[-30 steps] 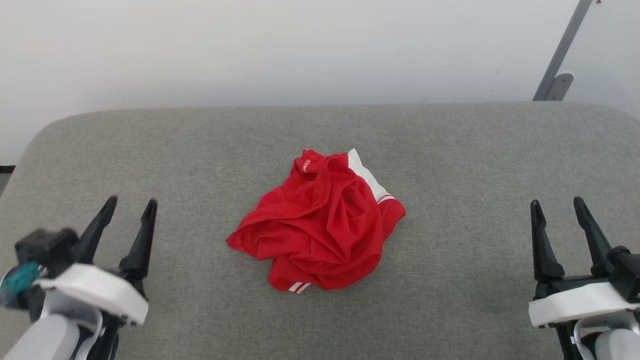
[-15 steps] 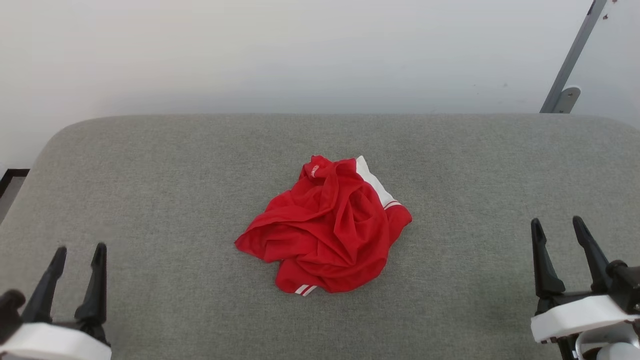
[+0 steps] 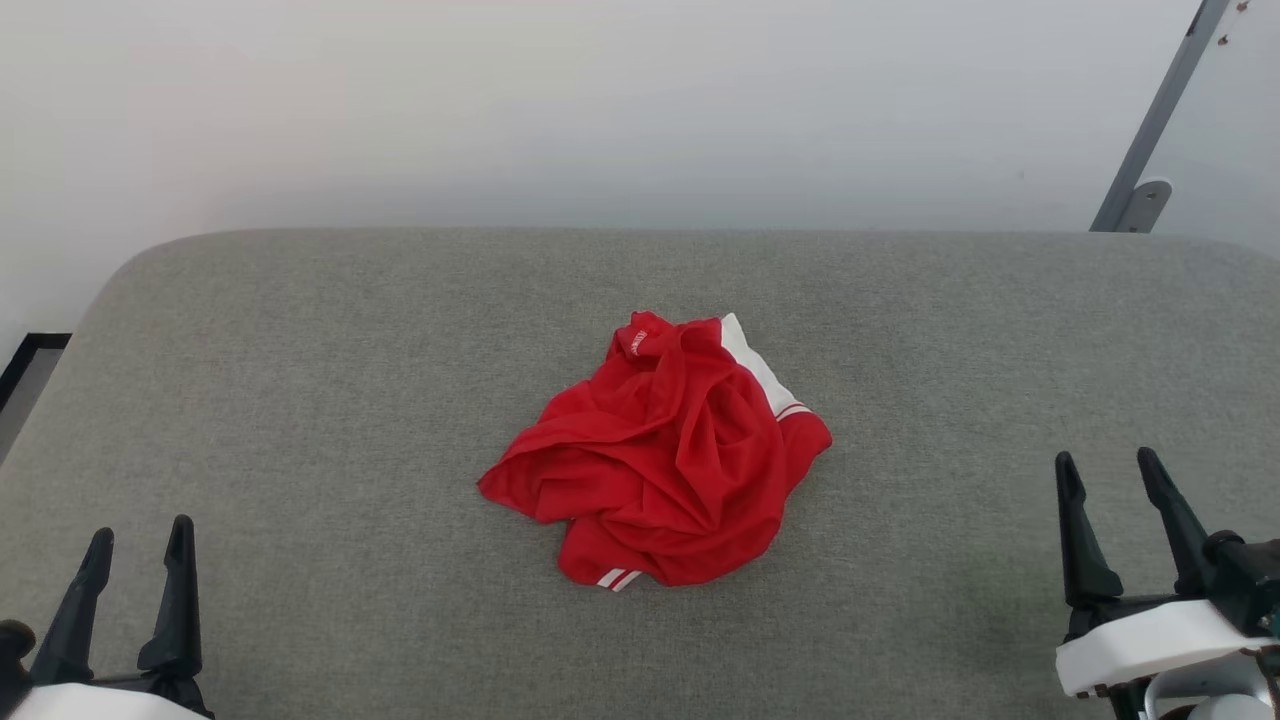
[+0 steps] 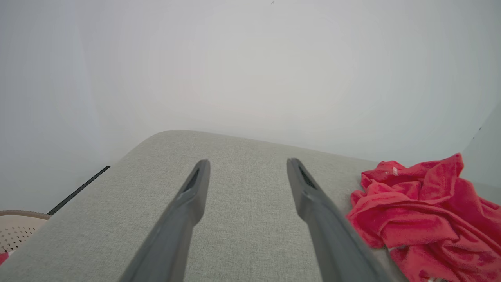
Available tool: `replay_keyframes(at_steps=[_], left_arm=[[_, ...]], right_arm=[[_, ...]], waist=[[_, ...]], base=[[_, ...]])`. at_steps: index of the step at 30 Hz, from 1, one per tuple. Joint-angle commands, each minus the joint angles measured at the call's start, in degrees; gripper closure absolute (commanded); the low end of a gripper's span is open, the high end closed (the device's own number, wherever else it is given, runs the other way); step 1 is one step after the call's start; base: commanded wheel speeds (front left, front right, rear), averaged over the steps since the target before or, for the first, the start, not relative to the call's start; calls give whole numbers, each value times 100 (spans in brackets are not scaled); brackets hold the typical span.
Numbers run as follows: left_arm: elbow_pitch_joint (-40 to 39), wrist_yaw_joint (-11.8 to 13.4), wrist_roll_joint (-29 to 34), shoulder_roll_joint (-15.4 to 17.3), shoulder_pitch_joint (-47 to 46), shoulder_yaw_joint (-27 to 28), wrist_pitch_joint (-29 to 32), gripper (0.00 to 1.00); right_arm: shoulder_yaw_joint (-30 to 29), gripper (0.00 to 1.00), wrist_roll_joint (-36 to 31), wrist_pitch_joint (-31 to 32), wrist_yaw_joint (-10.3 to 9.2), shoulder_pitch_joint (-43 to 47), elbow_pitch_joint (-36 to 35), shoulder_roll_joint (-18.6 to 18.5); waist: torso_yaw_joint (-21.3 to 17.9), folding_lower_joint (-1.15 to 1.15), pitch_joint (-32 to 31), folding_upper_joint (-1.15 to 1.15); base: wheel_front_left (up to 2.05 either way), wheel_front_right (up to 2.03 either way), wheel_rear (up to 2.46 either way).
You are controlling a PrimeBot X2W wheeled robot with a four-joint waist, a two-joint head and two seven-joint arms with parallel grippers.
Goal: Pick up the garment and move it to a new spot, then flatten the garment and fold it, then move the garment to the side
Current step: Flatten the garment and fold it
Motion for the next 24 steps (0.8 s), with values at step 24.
replay_keyframes(at_steps=[24], left_arm=[[-279,-37,154,-403,-258,-497,-32,0]], right_arm=[[1277,0,766,760,1,-1620,1347,-803]], waist=[[1119,0,537,0]], base=[[0,0,0]])
